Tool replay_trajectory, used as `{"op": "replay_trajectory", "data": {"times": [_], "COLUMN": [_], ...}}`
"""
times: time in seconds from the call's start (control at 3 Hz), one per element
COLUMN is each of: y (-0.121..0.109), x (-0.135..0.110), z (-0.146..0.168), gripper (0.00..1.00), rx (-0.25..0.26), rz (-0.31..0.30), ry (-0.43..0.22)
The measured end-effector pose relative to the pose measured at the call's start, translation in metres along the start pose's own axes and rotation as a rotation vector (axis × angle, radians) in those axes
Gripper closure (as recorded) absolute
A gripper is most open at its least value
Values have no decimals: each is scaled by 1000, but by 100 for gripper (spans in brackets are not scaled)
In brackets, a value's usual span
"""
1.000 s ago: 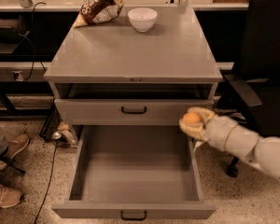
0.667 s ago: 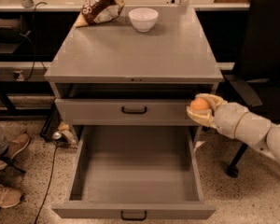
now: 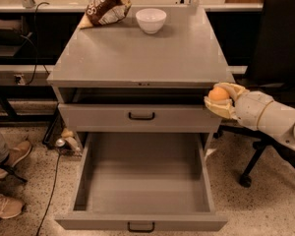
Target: Pick orange from middle drawer and place on counter
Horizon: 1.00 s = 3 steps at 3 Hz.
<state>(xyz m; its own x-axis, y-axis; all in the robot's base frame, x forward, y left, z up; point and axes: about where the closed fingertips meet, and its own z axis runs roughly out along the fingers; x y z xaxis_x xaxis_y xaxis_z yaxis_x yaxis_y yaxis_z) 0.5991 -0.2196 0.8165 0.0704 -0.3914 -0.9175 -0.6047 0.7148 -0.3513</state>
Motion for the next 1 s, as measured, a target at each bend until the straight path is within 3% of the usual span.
{"op": "replay_trajectory", "data": {"times": [0.33, 0.67, 1.0], "y": [-12, -36, -64], "x": [-15, -41, -65], "z": [3, 11, 39], "gripper": [100, 100, 100], "rx": [21, 33, 16], "rz": [26, 9, 48], "ry": [-26, -39, -12]}}
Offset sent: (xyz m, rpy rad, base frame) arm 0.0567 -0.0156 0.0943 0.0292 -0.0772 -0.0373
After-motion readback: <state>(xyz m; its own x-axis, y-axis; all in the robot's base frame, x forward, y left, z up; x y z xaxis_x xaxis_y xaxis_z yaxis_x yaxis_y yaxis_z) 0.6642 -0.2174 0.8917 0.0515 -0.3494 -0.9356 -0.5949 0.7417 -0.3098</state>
